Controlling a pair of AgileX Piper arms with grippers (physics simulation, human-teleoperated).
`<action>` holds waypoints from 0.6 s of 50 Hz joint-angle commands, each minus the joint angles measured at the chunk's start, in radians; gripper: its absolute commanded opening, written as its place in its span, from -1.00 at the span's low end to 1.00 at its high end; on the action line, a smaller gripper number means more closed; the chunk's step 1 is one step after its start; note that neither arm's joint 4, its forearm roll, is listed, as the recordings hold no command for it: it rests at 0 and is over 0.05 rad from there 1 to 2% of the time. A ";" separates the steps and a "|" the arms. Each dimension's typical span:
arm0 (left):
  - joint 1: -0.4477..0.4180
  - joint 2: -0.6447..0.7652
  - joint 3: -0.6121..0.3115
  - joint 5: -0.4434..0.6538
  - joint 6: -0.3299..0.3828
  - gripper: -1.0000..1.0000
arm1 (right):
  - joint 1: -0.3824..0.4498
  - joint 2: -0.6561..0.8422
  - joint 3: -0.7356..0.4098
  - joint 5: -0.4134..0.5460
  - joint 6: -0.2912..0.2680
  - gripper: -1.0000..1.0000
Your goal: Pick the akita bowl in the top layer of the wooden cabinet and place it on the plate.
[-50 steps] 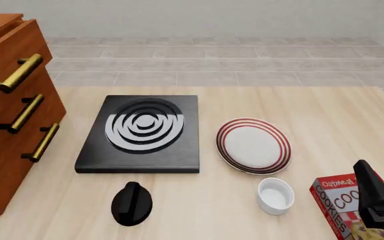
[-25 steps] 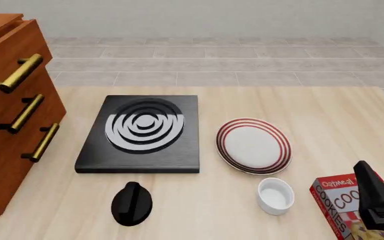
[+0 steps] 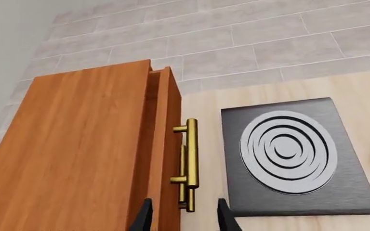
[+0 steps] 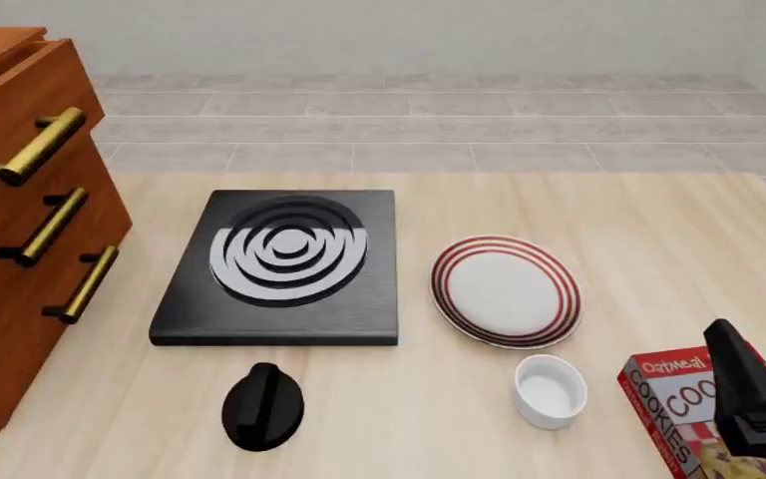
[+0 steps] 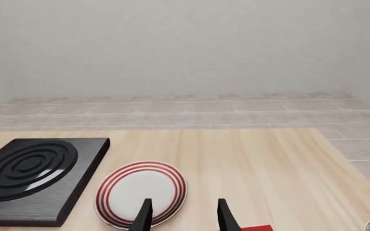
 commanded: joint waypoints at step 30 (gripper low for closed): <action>0.088 0.007 0.100 -0.021 0.052 1.00 | 0.003 -0.054 0.000 0.057 0.002 1.00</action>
